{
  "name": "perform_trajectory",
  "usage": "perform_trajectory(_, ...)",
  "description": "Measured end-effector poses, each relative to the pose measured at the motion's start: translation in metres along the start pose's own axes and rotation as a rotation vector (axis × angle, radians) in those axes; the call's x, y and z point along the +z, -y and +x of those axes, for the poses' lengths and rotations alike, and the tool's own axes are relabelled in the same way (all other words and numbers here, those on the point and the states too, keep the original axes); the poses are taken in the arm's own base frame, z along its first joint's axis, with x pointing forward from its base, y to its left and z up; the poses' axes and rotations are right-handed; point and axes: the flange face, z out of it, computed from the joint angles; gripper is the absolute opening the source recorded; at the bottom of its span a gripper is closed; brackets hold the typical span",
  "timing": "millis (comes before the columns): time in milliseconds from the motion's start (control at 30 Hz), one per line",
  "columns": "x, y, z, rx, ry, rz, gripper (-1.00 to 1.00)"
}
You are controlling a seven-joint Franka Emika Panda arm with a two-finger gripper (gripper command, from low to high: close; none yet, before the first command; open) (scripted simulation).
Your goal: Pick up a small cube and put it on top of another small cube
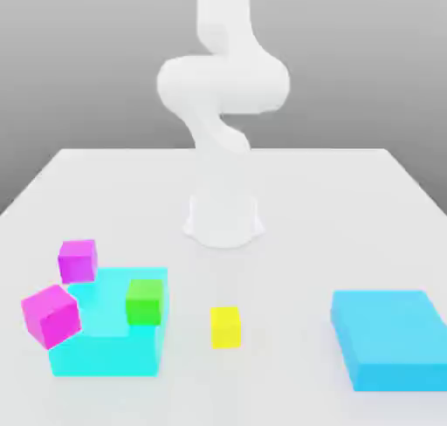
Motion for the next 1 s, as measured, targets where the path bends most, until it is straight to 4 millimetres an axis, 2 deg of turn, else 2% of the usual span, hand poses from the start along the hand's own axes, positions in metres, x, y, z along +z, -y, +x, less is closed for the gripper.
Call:
perform_trajectory(133, 0.072, -0.016, -0.016, 0.177, 0.045, -0.089, 0.00)
perform_trajectory(267, 0.135, -0.041, -0.036, 0.348, 0.077, -0.182, 0.00)
perform_trajectory(400, 0.191, -0.073, -0.061, 0.519, 0.095, -0.280, 0.00)
perform_trajectory(533, 0.239, -0.111, -0.090, 0.689, 0.100, -0.383, 0.00)
perform_trajectory(767, 0.298, -0.187, -0.148, 0.981, 0.076, -0.573, 0.00)
perform_trajectory(1000, 0.327, -0.266, -0.211, 1.260, 0.006, -0.771, 0.00)
